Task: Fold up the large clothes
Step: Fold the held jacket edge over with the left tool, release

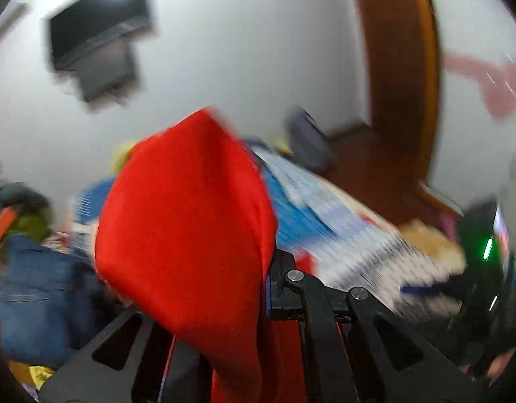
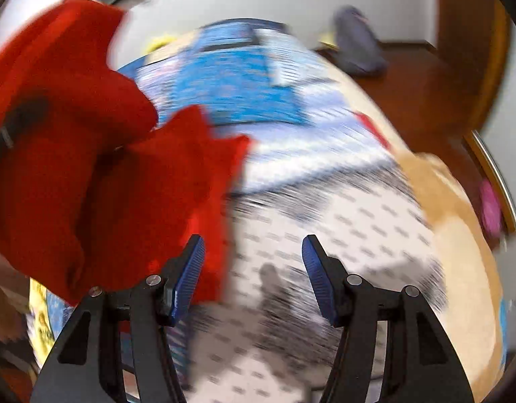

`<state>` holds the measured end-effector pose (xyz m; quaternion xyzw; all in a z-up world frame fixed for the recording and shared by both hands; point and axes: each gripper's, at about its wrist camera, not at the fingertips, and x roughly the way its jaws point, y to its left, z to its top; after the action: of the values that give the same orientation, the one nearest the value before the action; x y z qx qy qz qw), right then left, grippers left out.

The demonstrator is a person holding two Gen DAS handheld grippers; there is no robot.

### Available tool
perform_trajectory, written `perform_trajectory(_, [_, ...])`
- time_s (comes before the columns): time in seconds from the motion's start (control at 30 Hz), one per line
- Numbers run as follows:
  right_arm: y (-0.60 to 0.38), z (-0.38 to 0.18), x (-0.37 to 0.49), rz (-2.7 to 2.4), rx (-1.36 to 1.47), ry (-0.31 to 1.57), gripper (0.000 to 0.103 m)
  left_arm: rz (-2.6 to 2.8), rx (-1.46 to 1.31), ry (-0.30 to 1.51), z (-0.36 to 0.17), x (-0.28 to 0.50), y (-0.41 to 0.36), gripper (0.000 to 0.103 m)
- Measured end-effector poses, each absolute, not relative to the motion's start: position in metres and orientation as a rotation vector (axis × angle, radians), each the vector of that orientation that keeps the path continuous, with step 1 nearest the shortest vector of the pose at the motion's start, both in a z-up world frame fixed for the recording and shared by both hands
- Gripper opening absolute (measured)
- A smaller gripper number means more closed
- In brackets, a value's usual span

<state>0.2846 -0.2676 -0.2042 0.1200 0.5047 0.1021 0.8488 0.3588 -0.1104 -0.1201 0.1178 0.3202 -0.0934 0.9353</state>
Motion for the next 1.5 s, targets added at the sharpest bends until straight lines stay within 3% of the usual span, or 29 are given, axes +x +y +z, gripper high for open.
perform_trajectory(0.1, [-0.293,-0.209,0.273,0.164,0.273,1.084,0.056,-0.320,0.248,0.893,-0.174,0.371,-0.131,0.006])
perform_trajectory(0.2, [-0.301,-0.203,0.265,0.159,0.248,1.075,0.056,-0.362,0.177,1.064,-0.216,0.370,-0.125,0.019])
perform_trajectory(0.3, [-0.302,-0.188,0.262,0.174,0.222,1.054,0.056,-0.376,0.115,1.065,-0.215,0.356,-0.108,0.033])
perform_trajectory(0.37, [-0.301,-0.181,0.261,0.192,0.216,1.037,0.056,-0.410,0.096,1.059,-0.204,0.343,-0.100,0.052])
perform_trajectory(0.43, [-0.296,-0.169,0.262,0.219,0.218,1.005,0.056,-0.421,0.098,1.019,-0.186,0.328,-0.090,0.061])
perform_trajectory(0.73, [-0.230,-0.135,0.286,0.390,0.225,0.928,0.056,-0.189,0.097,0.876,-0.145,0.316,-0.014,0.080])
perform_trajectory(1.0, [-0.170,-0.174,0.311,0.469,0.131,1.026,0.056,-0.146,-0.027,1.088,-0.216,0.334,0.023,0.081])
perform_trajectory(1.23, [-0.201,-0.234,0.303,0.383,0.095,1.149,0.055,-0.147,-0.003,1.016,-0.227,0.306,0.025,0.085])
perform_trajectory(1.5, [-0.243,-0.255,0.274,0.214,-0.018,1.186,0.057,-0.132,0.034,1.020,-0.231,0.289,0.023,0.087])
